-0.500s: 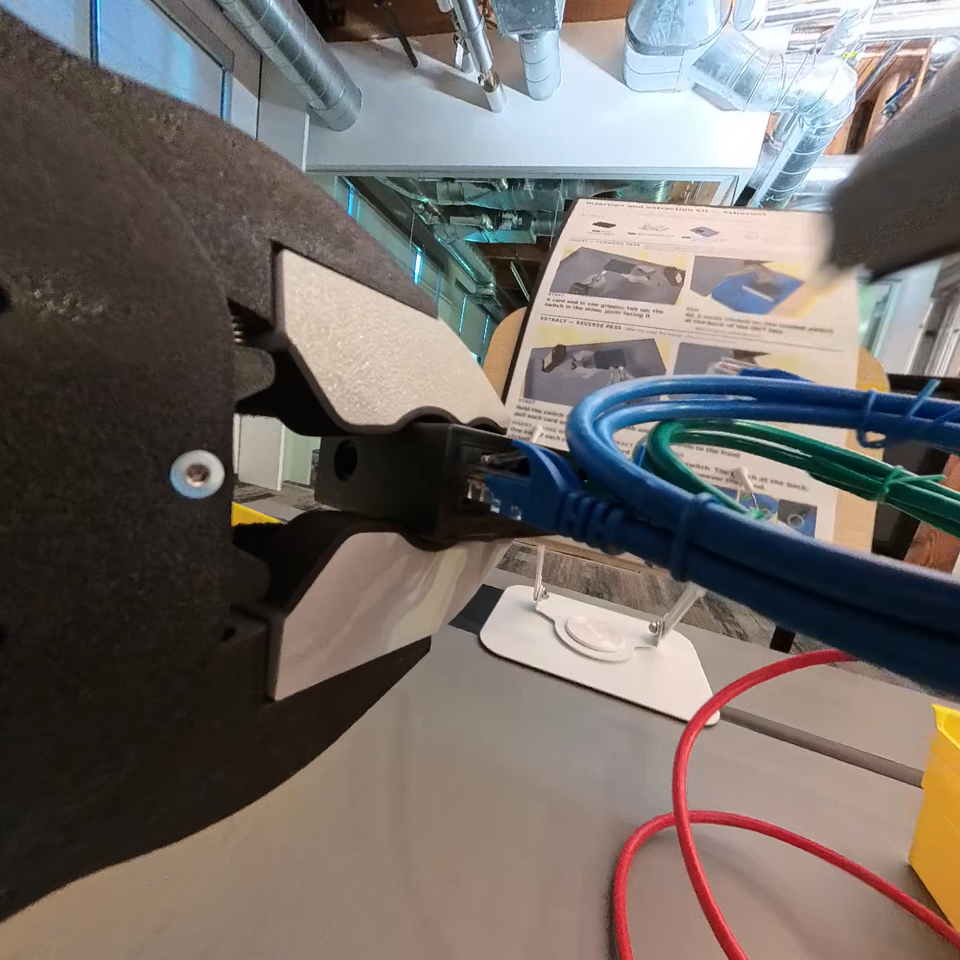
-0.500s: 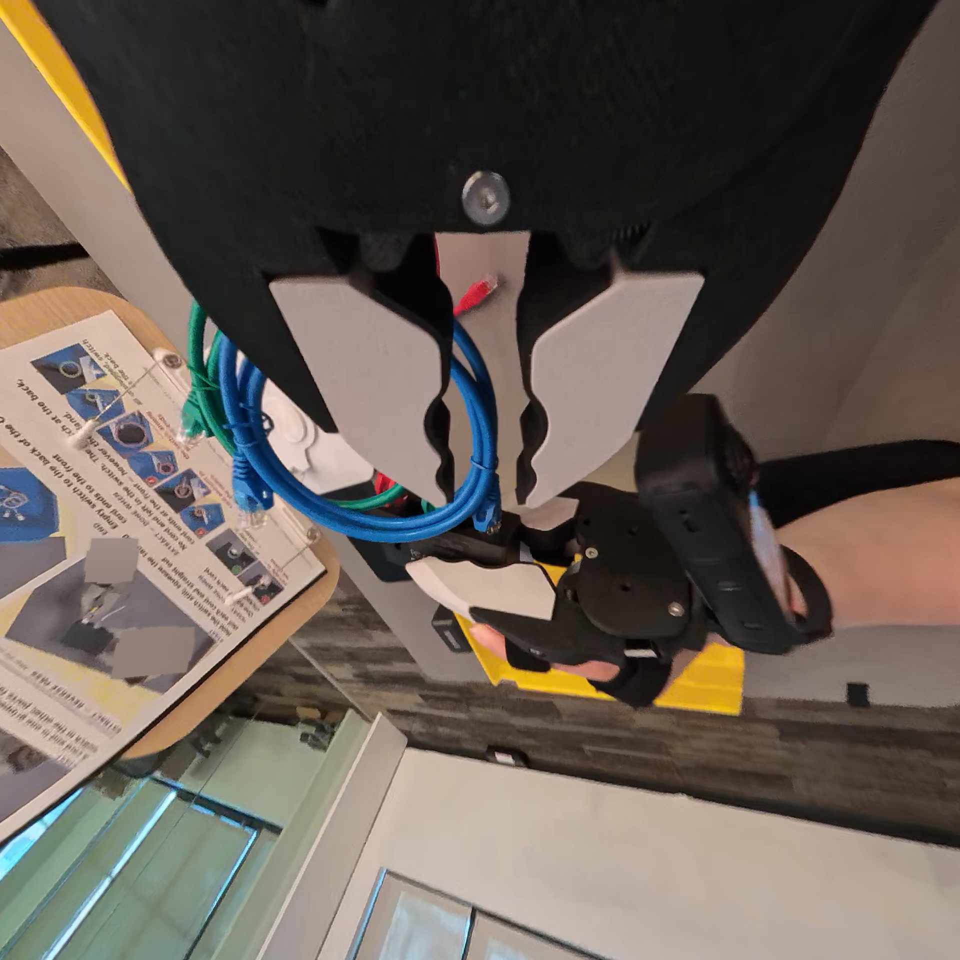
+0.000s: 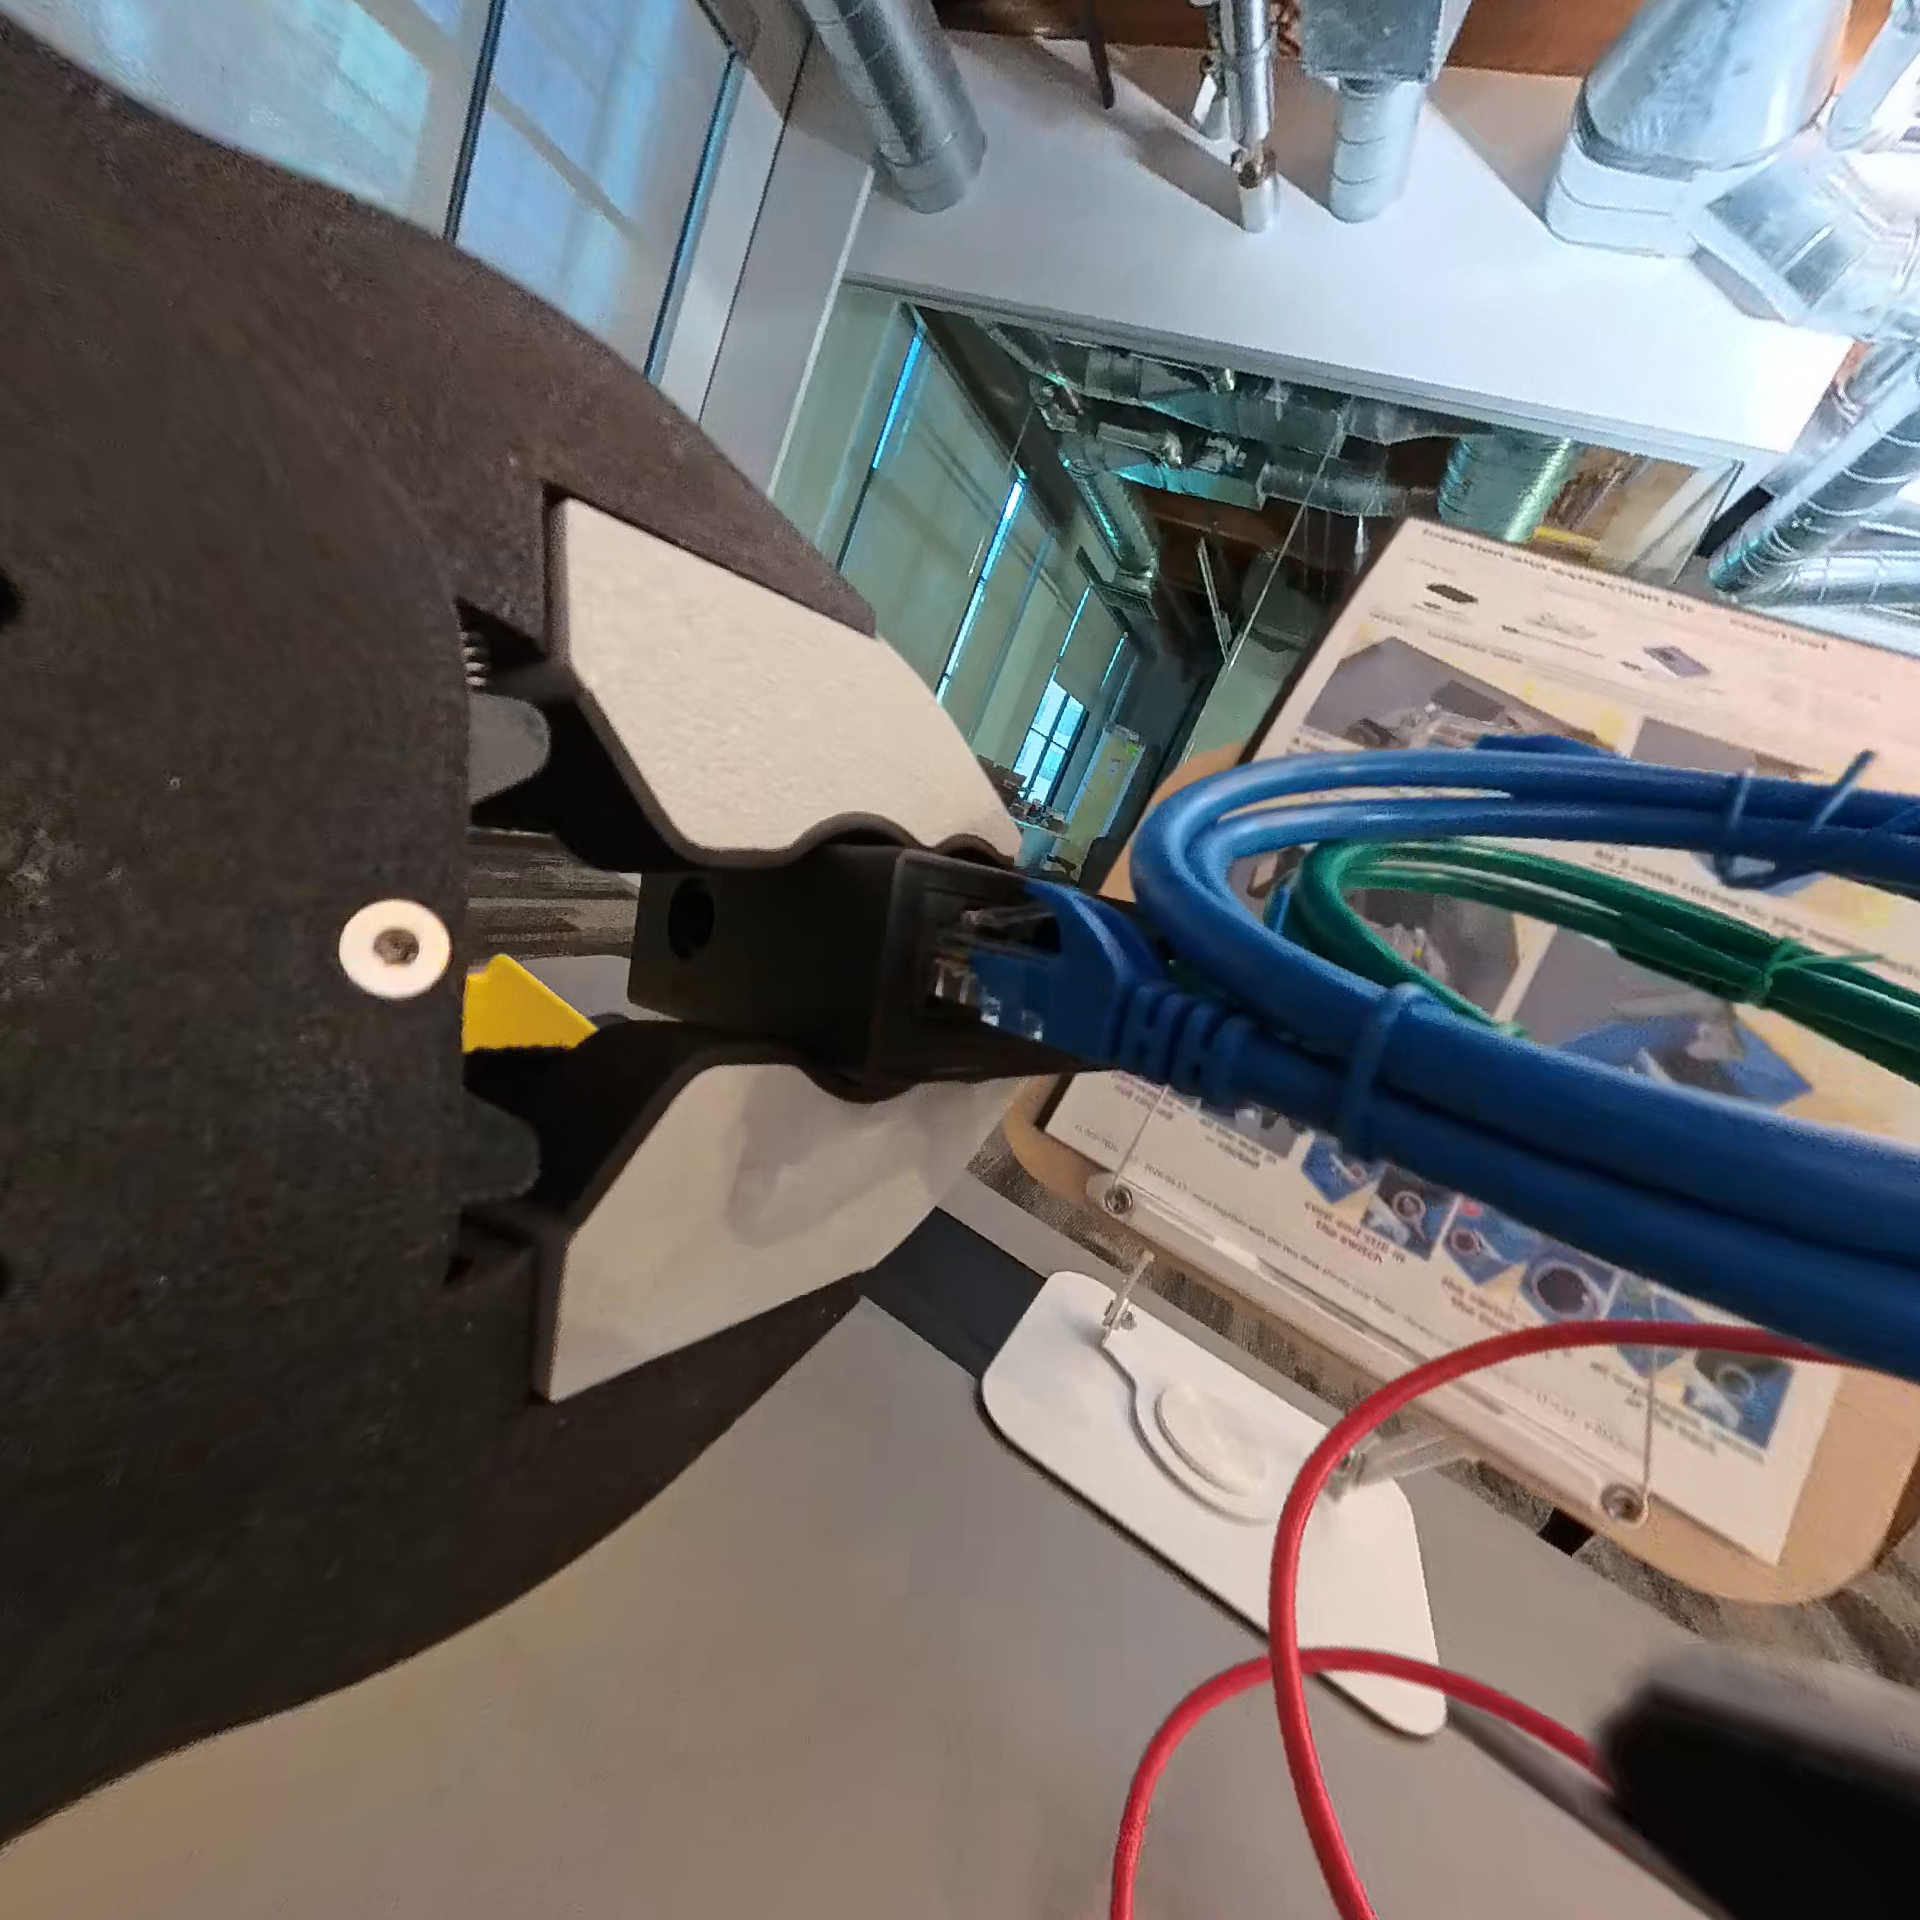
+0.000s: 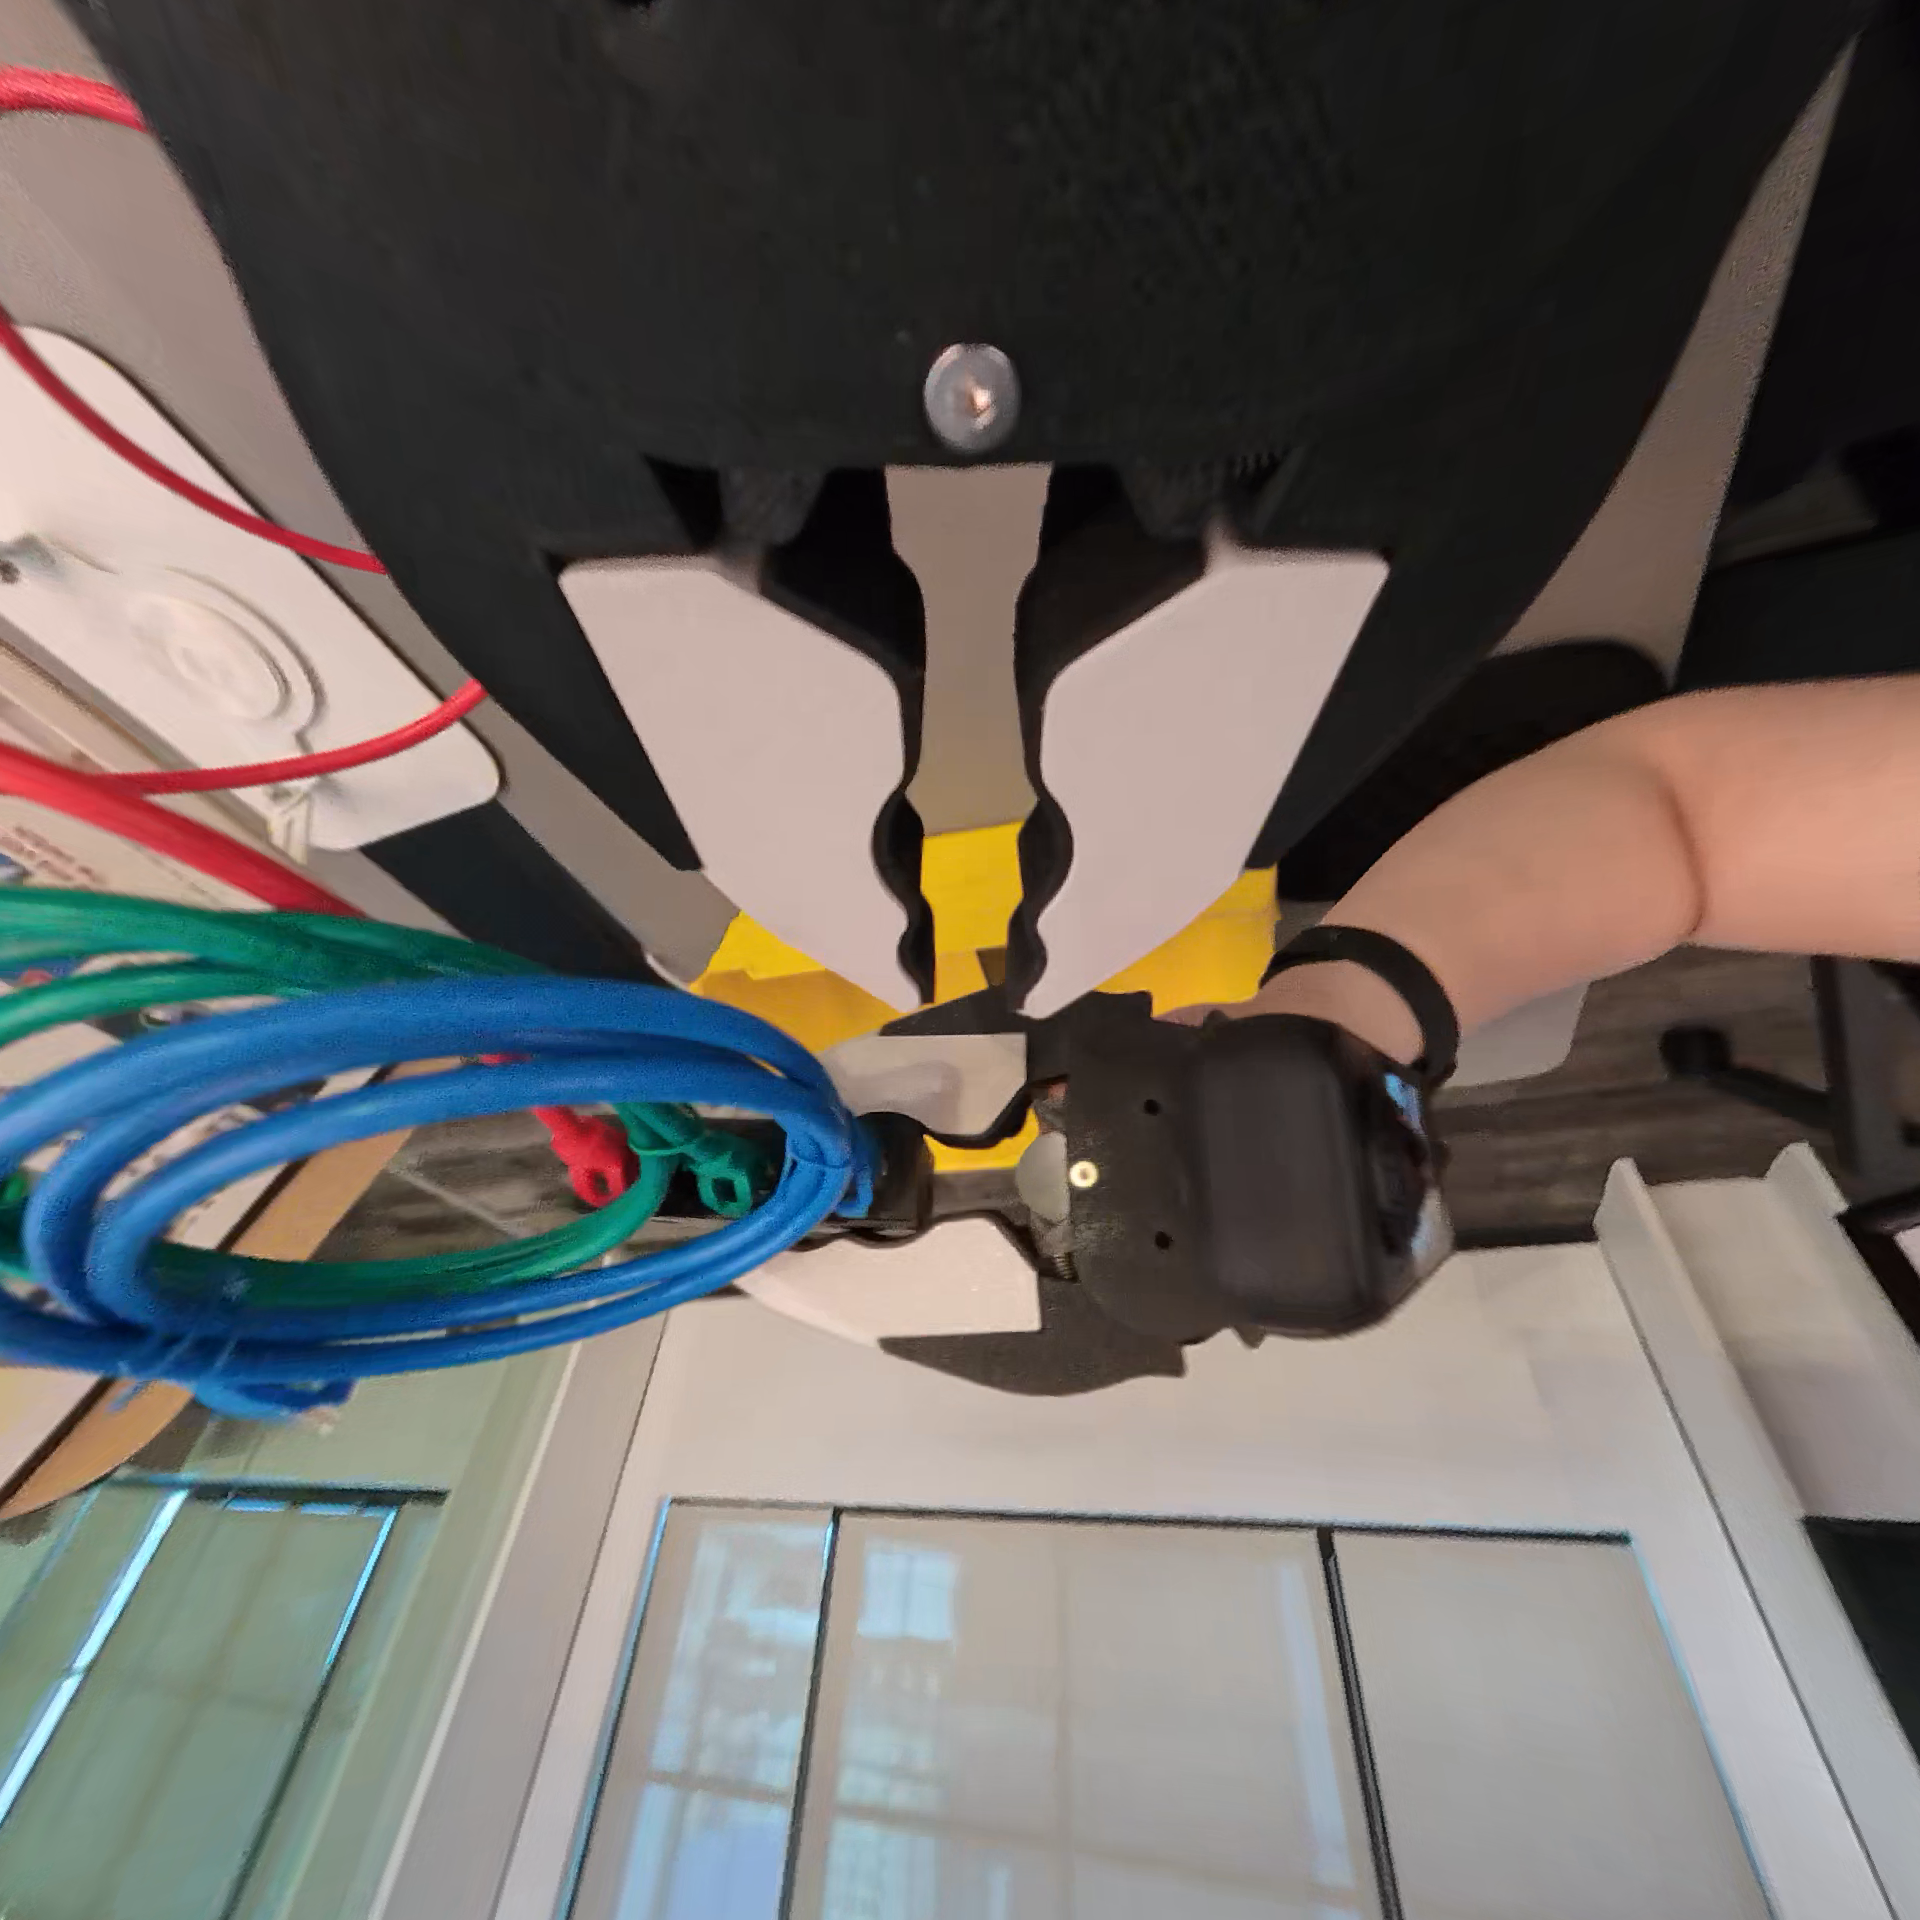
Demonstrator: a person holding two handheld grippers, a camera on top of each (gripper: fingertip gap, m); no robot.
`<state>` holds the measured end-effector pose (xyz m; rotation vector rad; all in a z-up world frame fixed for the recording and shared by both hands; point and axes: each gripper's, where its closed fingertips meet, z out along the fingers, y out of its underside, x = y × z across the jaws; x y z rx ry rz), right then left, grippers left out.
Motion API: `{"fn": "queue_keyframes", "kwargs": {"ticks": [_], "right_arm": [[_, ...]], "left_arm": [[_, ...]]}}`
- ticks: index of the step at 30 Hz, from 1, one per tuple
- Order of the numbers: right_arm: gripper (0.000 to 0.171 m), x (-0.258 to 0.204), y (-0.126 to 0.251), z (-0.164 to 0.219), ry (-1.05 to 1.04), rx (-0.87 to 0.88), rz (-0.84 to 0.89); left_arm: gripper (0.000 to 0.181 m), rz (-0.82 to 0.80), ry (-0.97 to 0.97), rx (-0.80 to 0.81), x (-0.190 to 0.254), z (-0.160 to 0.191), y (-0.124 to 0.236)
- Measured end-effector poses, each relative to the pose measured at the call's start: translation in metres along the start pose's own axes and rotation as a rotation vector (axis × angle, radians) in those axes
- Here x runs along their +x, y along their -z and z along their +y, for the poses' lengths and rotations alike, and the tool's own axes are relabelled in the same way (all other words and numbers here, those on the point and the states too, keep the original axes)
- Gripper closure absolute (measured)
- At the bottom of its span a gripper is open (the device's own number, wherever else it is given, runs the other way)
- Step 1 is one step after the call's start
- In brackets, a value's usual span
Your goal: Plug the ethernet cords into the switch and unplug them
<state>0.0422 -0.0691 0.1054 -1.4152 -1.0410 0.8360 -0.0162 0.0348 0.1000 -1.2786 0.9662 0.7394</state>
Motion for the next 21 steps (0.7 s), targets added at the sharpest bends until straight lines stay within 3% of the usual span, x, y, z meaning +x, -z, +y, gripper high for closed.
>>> {"fn": "queue_keyframes", "kwargs": {"ticks": [7,21], "right_arm": [[0.146,0.01,-0.013,-0.011,-0.02,0.259,0.075],[0.149,0.011,-0.003,-0.02,0.058,0.398,0.089]], "left_arm": [[0.151,-0.001,0.055,0.038,-0.001,-0.013,0.006],[0.151,0.007,0.056,0.115,0.01,-0.041,0.018]]}}
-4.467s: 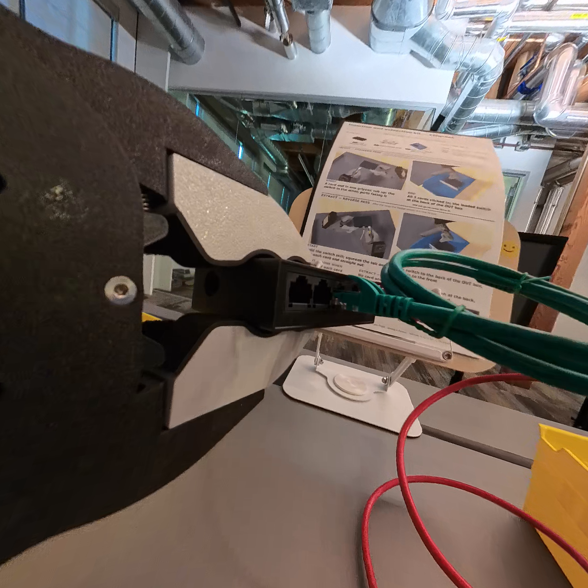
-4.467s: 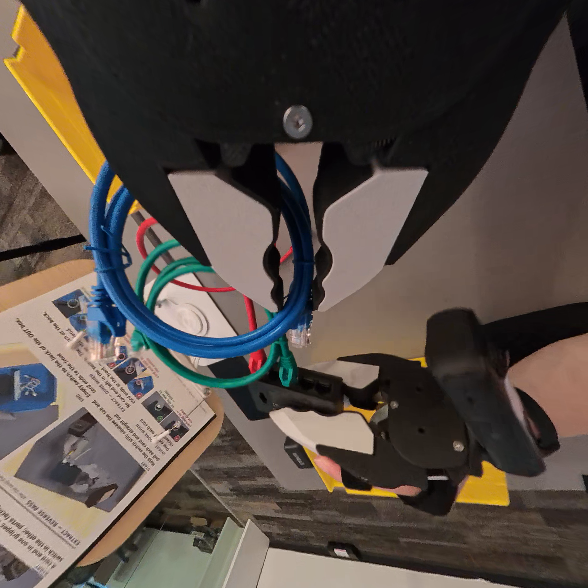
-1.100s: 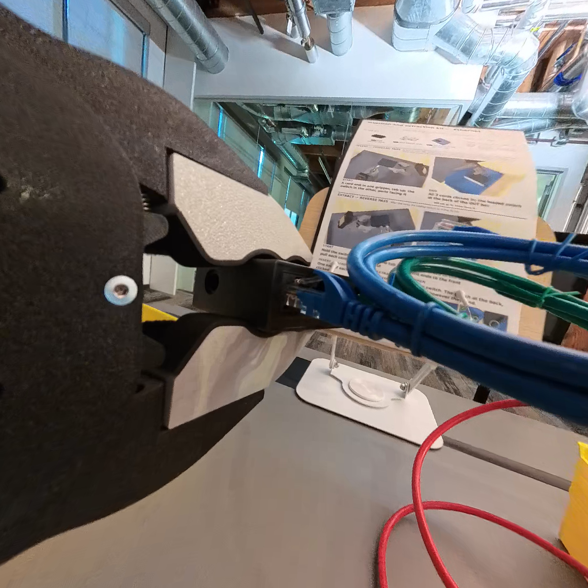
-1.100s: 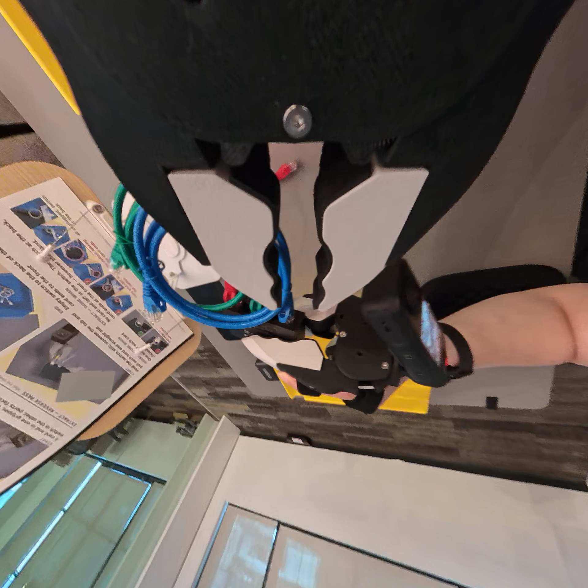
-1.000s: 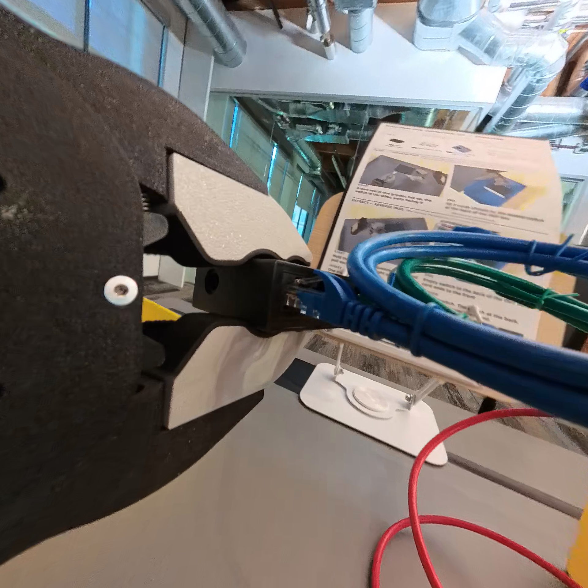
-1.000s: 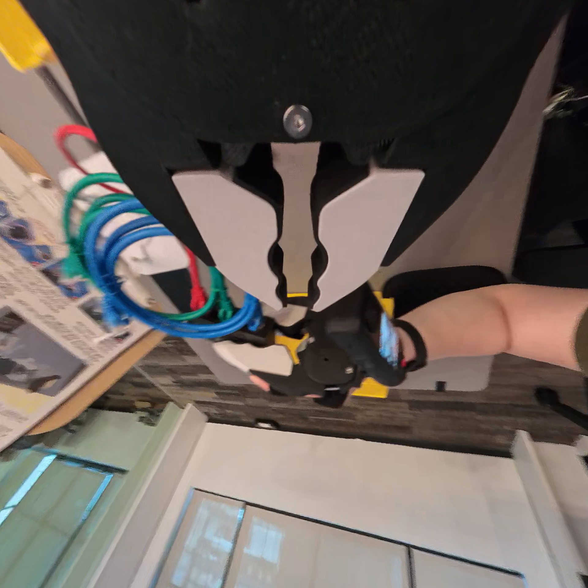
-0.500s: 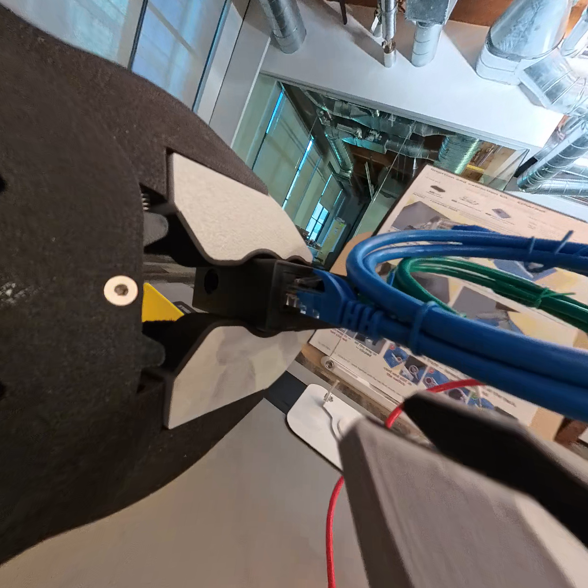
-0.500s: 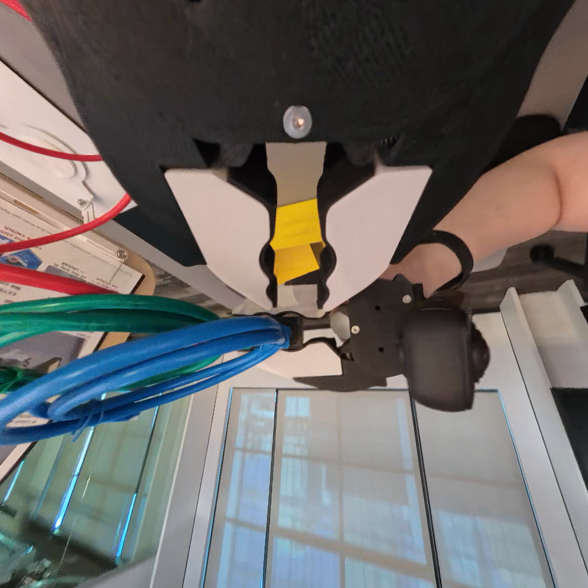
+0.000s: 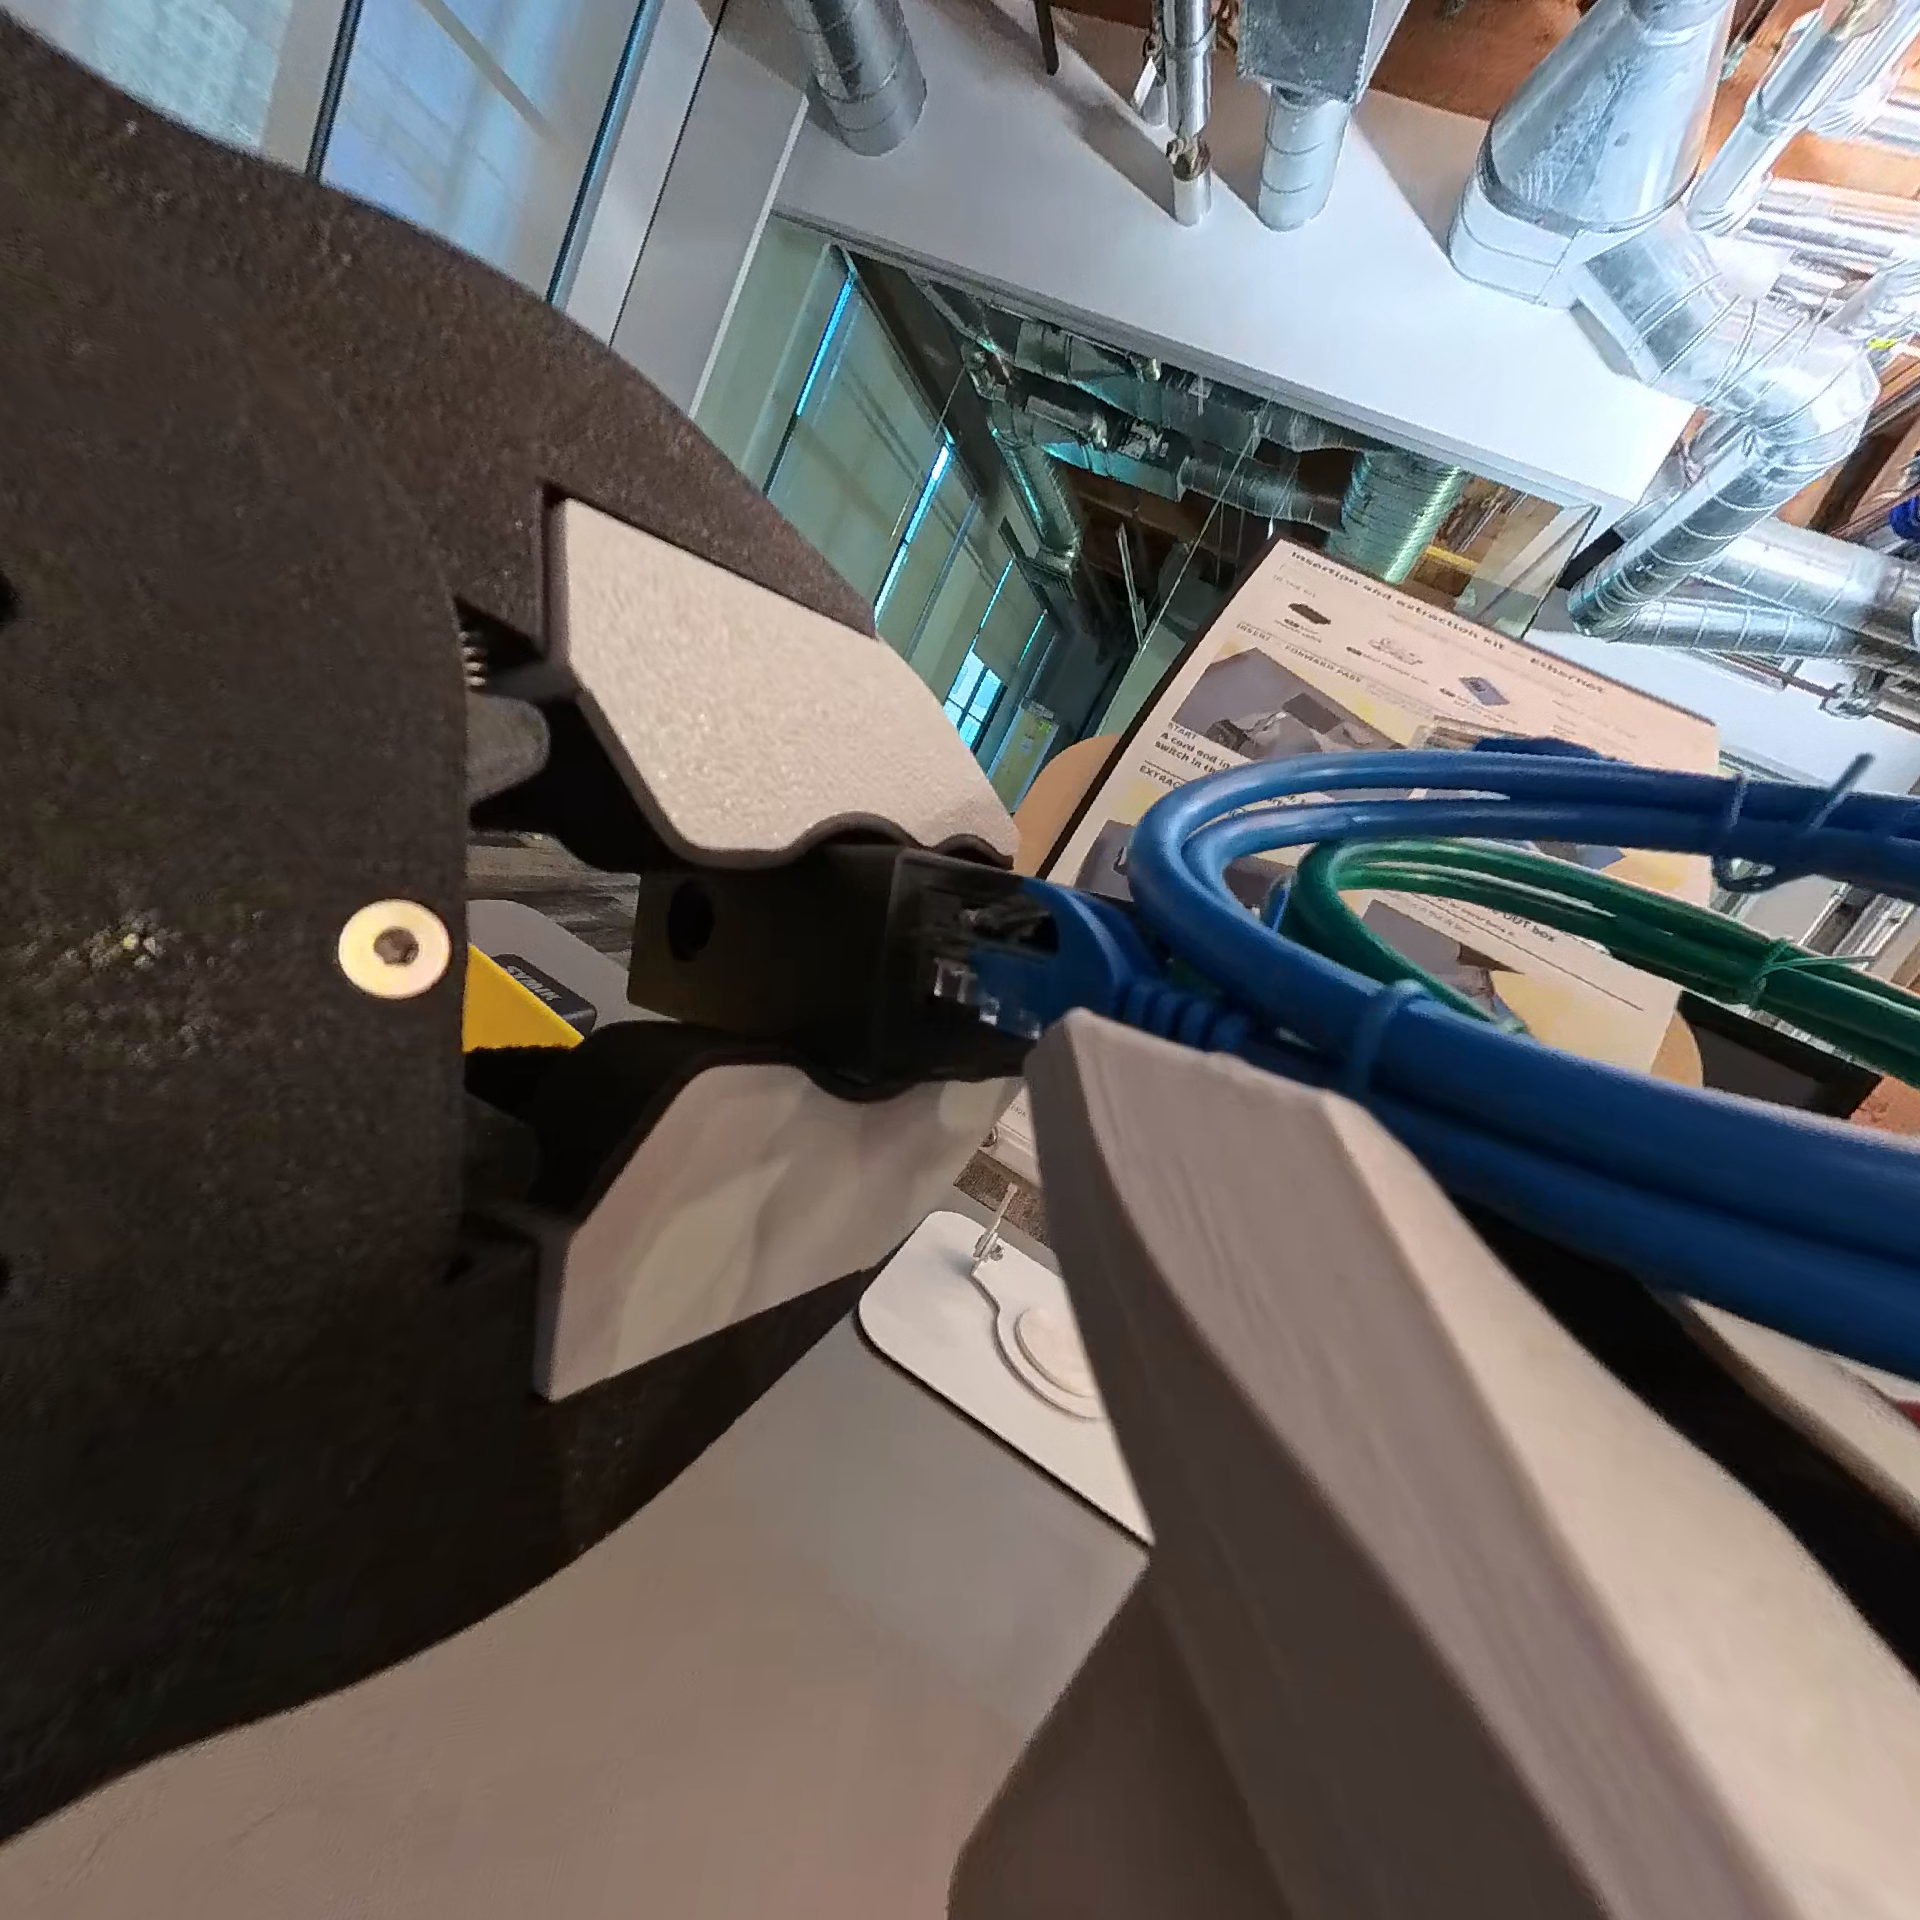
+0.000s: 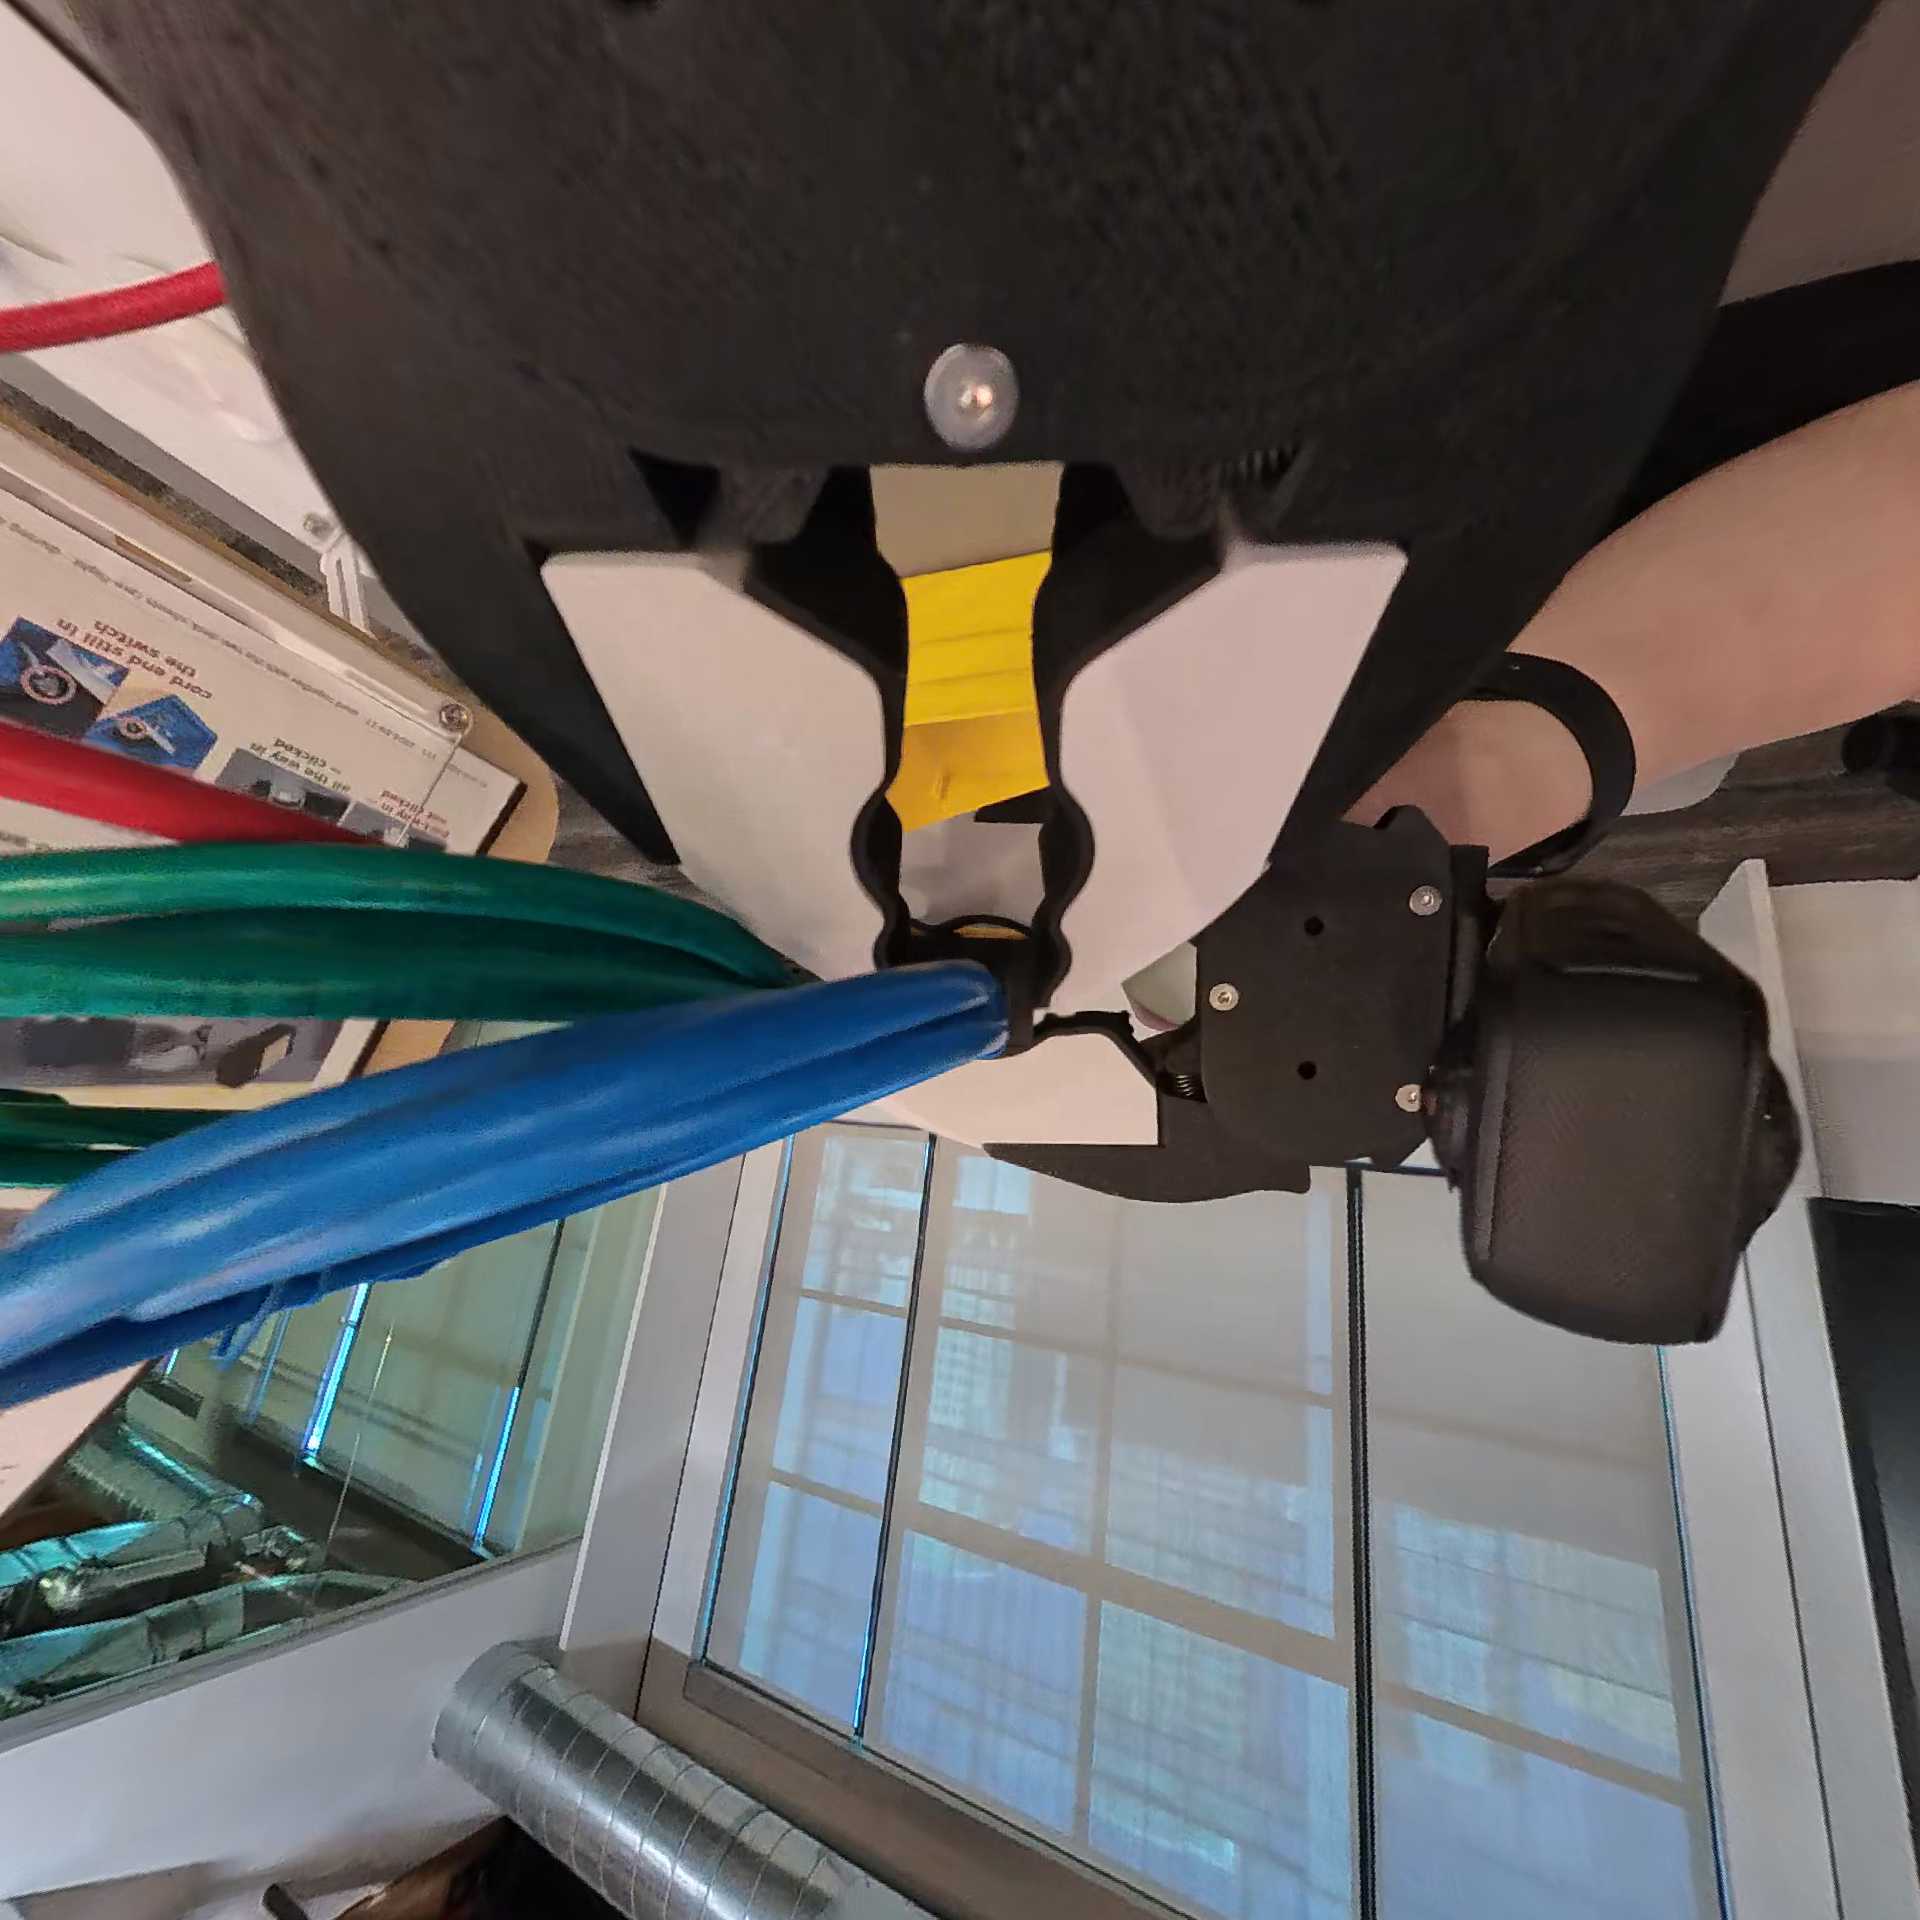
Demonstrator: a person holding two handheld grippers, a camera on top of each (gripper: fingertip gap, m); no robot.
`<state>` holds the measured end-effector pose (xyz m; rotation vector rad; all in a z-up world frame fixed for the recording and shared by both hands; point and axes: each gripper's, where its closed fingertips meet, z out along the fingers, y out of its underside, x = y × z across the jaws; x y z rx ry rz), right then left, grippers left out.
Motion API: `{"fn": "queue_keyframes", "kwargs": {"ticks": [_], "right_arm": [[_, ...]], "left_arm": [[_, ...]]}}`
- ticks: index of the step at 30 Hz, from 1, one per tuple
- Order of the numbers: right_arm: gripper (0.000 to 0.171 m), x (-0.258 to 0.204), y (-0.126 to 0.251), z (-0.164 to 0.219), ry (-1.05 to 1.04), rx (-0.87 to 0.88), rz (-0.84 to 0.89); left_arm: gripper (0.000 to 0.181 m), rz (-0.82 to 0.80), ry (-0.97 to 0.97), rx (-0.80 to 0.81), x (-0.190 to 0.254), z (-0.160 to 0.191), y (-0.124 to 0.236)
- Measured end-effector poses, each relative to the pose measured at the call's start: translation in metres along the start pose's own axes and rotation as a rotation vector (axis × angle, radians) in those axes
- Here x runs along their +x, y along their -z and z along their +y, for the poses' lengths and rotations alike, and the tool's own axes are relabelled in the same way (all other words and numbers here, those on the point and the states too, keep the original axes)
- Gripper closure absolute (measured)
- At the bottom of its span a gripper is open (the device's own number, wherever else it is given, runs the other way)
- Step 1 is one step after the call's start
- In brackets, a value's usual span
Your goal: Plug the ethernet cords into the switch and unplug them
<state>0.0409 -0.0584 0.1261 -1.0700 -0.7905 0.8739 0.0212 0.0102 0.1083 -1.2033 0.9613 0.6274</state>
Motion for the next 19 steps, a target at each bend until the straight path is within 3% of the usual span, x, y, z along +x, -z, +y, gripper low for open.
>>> {"fn": "queue_keyframes", "kwargs": {"ticks": [2,11,19], "right_arm": [[0.154,-0.002,0.001,-0.002,0.023,0.009,-0.007],[0.151,-0.003,0.0,0.001,0.069,0.007,0.009],[0.158,-0.006,0.0,0.002,0.01,-0.042,-0.021]], "left_arm": [[0.151,-0.009,-0.011,0.007,-0.001,-0.002,0.001],[0.152,-0.006,-0.084,0.029,0.005,-0.01,0.004],[0.152,-0.019,-0.121,0.058,0.004,-0.012,0.006]]}}
